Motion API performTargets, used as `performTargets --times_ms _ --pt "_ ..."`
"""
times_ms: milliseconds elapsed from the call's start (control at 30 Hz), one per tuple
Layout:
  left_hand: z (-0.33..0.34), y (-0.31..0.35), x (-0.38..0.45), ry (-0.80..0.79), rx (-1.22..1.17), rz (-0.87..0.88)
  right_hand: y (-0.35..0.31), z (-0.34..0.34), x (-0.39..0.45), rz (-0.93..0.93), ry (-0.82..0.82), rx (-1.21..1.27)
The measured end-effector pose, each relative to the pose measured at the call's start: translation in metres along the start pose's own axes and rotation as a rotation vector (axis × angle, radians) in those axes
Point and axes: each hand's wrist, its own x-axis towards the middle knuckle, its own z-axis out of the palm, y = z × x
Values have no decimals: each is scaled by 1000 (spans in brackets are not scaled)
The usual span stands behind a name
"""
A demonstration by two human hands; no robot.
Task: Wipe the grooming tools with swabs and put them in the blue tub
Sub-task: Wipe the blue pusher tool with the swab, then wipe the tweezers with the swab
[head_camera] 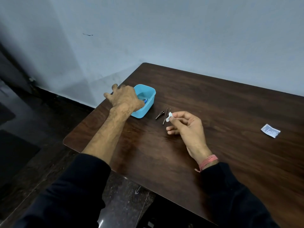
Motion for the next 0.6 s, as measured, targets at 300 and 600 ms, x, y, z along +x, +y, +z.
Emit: performTargets --times_ms 300,600 --pt "-8 -5 -57 422 -362 245 4 -11 -1 -83 8 112" --pt "54 42 -134 -124 -954 501 2 -51 -17 -184 78 -78"
